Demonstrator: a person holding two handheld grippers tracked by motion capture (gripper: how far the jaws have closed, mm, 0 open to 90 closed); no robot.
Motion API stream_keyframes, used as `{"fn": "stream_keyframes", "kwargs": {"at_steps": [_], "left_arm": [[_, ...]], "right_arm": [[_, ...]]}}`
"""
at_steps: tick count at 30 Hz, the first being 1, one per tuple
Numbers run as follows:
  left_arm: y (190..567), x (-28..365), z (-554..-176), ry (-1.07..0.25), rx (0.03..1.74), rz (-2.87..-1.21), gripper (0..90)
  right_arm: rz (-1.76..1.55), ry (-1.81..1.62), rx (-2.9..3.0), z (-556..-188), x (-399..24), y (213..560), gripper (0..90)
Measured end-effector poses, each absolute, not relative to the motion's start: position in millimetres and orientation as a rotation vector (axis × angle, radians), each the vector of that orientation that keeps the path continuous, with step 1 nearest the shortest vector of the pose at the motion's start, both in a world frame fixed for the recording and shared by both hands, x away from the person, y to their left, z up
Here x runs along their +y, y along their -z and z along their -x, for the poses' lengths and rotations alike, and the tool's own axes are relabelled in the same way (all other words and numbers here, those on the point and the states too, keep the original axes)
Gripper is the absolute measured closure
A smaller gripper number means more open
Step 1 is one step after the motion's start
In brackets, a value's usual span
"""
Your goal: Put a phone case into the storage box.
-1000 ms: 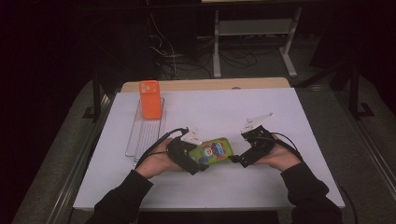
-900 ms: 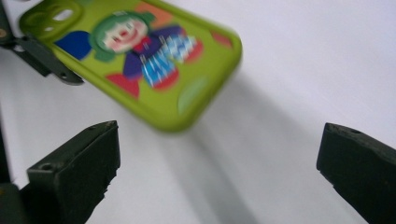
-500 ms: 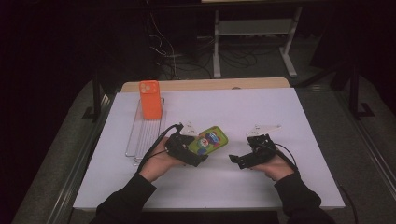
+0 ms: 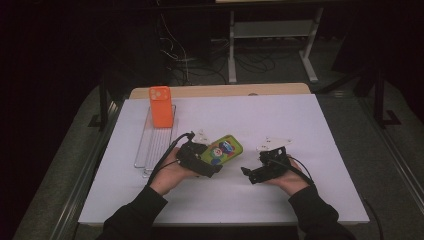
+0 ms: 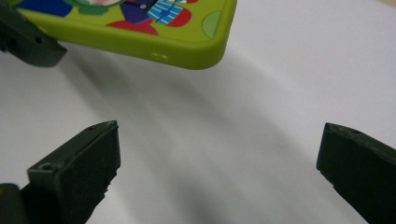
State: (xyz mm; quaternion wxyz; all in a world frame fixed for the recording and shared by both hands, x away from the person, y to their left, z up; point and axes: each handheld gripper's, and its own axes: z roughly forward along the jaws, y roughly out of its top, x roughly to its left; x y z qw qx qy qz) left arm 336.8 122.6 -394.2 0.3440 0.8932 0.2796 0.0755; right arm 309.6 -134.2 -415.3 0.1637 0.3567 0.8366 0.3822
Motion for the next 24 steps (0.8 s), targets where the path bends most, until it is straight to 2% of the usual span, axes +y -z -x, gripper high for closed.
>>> {"fn": "stream_keyframes", "kwargs": {"at_steps": [19, 24], "left_arm": [[397, 123, -339, -0.177, 0.706, -2.357, 15.3], [399, 122, -338, -0.164, 0.732, -2.321, 15.3]], "right_arm": [[-0.562, -0.797, 2.262, -293, -116, 418, 0.0], [-0.425, -0.73, 2.209, -288, -111, 420, 0.0]]}}
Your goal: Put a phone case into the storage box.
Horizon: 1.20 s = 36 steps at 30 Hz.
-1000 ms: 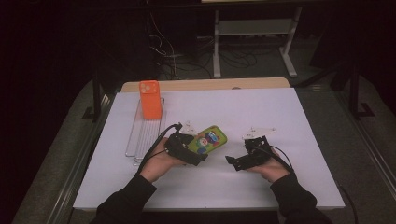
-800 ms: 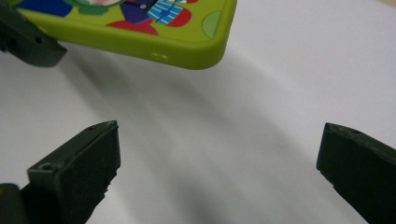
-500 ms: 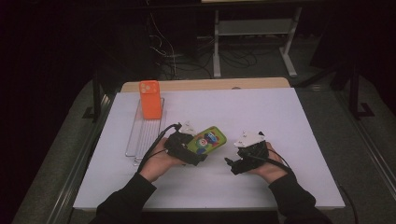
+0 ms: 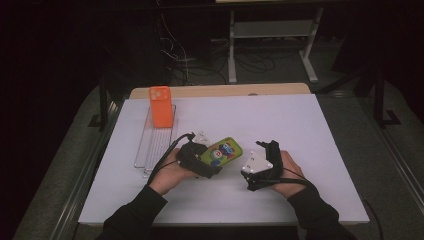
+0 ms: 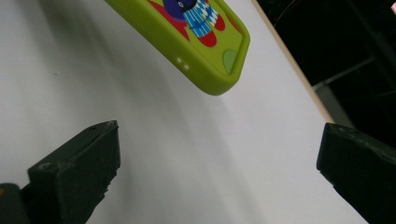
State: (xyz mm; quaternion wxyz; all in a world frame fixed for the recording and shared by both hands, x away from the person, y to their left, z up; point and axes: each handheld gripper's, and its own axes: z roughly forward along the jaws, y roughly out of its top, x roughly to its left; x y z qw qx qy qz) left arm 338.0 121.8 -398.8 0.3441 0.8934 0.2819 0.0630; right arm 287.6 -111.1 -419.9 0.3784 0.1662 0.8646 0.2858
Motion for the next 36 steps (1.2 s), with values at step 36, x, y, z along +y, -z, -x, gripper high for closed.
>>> {"fn": "stream_keyframes", "kwargs": {"at_steps": [36], "left_arm": [[398, 122, -338, -0.134, 0.706, -2.354, 15.4]], "right_arm": [[0.121, -0.393, 1.821, -268, -78, 437, 22.2]]}}
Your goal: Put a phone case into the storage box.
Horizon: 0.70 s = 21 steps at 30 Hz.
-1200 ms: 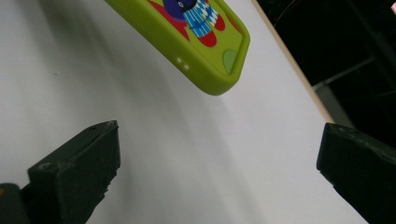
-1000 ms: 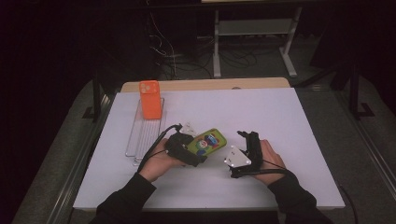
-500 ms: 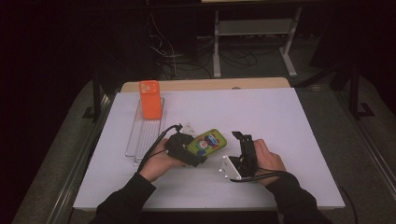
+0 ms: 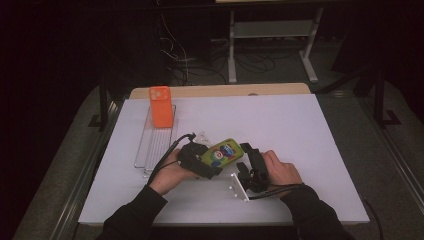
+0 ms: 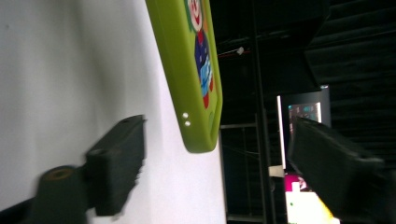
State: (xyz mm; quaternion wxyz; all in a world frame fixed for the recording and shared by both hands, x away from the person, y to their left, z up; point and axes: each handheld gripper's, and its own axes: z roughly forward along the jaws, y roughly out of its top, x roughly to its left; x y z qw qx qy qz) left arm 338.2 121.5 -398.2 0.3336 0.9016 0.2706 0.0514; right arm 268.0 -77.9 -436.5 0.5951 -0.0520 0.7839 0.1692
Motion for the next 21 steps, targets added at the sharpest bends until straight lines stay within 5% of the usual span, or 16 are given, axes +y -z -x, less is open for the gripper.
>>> {"fn": "stream_keyframes", "kwargs": {"at_steps": [21], "left_arm": [[398, 117, -334, -0.096, 0.646, -2.343, 15.3]], "right_arm": [[0.229, -0.364, 1.83, -260, -63, 445, 70.8]]}}
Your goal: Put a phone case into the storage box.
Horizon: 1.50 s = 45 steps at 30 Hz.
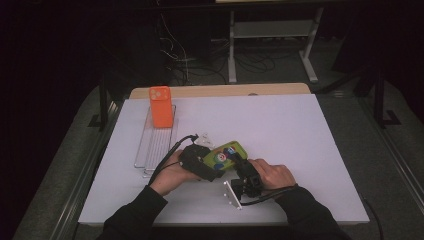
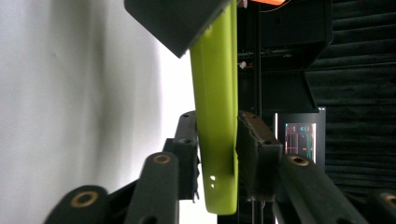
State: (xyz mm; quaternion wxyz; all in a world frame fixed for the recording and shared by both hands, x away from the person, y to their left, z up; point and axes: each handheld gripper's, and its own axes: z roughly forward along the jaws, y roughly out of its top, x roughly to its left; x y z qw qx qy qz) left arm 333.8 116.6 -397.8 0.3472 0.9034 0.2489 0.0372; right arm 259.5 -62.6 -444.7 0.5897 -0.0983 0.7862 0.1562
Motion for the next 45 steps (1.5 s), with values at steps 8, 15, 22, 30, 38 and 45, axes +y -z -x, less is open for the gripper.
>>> {"fn": "stream_keyframes", "kwargs": {"at_steps": [8, 15, 22, 30, 38, 45], "left_arm": [[397, 119, -335, -0.071, 0.662, -2.311, 14.2], [391, 125, -336, -0.086, 0.633, -2.293, 6.6], [385, 136, -337, -0.118, 0.631, -2.234, 0.0], [384, 145, -340, -0.106, 0.649, -2.219, 0.0], [385, 146, -342, -0.147, 0.646, -2.216, 0.0], [384, 149, -343, -0.163, 0.668, -2.233, 0.0]], "right_arm": [[0.241, -0.353, 1.824, -258, -61, 446, 75.3], [0.21, -0.351, 1.831, -260, -63, 443, 75.5], [0.098, -0.36, 1.865, -269, -74, 437, 75.5], [-0.059, -0.44, 1.951, -280, -89, 427, 75.5], [-0.302, -0.616, 2.056, -285, -95, 421, 75.5], [-0.497, -0.77, 2.135, -293, -102, 413, 75.5]]}}
